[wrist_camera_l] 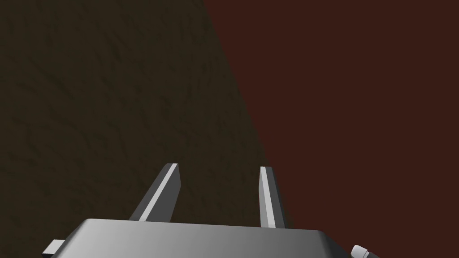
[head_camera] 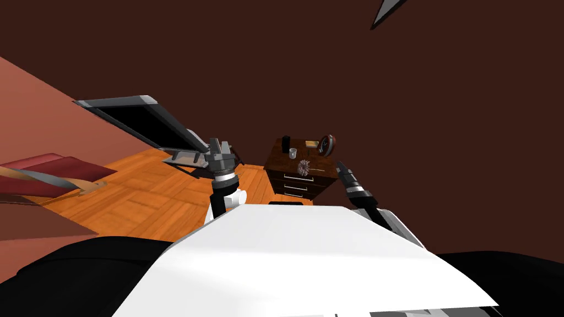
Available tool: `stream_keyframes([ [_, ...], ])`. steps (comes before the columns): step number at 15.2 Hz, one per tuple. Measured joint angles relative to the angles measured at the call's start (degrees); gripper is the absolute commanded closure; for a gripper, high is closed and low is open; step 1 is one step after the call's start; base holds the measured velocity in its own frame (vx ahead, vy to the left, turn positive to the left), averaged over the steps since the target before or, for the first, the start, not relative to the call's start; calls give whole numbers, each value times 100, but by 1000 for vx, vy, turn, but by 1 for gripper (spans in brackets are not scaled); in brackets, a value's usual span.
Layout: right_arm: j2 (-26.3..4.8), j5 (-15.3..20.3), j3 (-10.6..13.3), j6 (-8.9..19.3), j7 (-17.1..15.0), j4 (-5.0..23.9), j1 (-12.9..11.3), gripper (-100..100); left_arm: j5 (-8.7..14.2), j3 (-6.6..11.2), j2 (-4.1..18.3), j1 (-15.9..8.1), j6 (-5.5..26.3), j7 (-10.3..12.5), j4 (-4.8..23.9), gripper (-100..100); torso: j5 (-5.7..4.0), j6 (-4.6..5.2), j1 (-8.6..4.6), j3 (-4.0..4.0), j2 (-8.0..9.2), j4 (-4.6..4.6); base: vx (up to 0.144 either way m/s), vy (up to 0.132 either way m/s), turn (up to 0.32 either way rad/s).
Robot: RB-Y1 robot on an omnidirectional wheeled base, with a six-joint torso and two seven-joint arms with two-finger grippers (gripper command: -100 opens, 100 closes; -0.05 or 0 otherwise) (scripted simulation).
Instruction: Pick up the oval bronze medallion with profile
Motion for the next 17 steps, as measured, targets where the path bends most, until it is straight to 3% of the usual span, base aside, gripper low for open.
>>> stream_keyframes([
  [11, -1152, 75, -363, 405, -156, 939, 439, -100, 0, 0, 0, 0, 0, 0, 0, 0, 3, -3, 13, -7, -12, -3, -6, 63, 244],
  [17, -1771, 67, -540, 551, -209, 1636, 665, -100, 0, 0, 0, 0, 0, 0, 0, 0, 4, -3, 11, -10, -16, -4, 19, 71, 256],
])
